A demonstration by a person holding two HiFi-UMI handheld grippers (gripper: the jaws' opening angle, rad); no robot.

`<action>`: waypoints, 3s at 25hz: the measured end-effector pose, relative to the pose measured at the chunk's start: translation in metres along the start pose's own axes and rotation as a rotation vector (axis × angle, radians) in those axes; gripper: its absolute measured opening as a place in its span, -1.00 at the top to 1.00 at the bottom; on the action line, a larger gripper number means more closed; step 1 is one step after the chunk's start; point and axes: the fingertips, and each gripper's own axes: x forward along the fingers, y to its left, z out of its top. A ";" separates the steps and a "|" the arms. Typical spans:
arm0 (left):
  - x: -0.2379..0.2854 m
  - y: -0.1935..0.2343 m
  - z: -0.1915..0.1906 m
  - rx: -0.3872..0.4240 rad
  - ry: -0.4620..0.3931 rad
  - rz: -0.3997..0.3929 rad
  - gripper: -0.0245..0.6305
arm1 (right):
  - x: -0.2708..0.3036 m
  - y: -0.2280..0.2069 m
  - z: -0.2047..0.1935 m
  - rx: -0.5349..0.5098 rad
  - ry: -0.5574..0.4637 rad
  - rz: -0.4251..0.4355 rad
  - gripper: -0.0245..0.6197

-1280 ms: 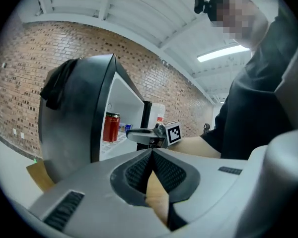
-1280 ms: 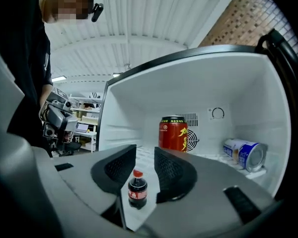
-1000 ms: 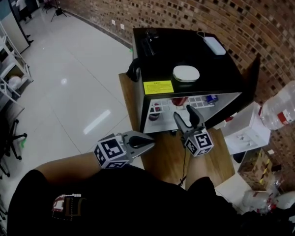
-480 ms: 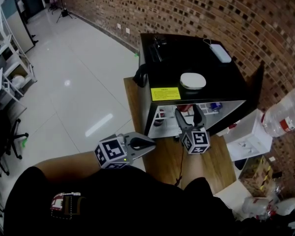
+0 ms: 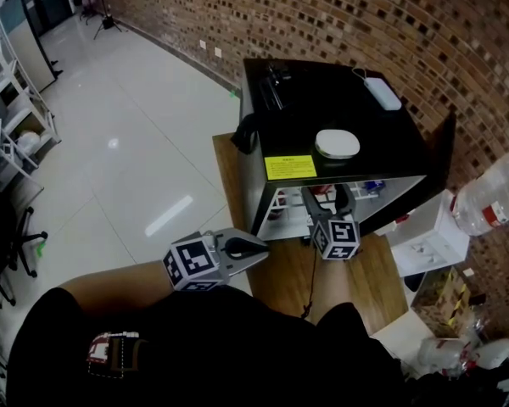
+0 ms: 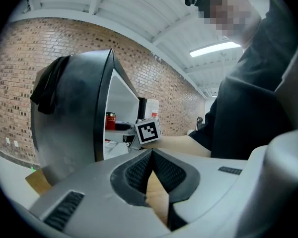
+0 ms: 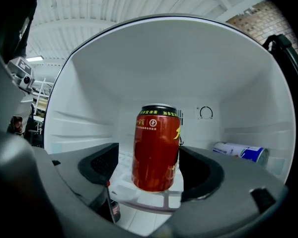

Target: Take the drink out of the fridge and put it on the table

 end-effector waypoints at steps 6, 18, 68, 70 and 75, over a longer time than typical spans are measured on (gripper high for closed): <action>0.000 0.004 0.002 0.019 -0.017 -0.016 0.95 | 0.008 -0.004 -0.001 -0.010 0.020 -0.017 -0.21; 0.002 0.006 0.022 -0.175 -0.101 -0.104 0.95 | 0.010 -0.007 0.000 -0.033 0.026 -0.054 -0.11; 0.117 -0.085 -0.042 -0.958 -0.009 -0.515 0.95 | -0.271 -0.037 -0.101 0.163 0.053 -0.355 -0.06; 0.136 -0.093 -0.062 -0.877 0.038 -0.507 0.95 | -0.292 -0.040 -0.132 0.188 0.083 -0.388 -0.06; 0.181 -0.094 -0.108 -0.629 0.077 -0.416 0.95 | -0.322 -0.050 -0.191 0.221 0.130 -0.413 -0.06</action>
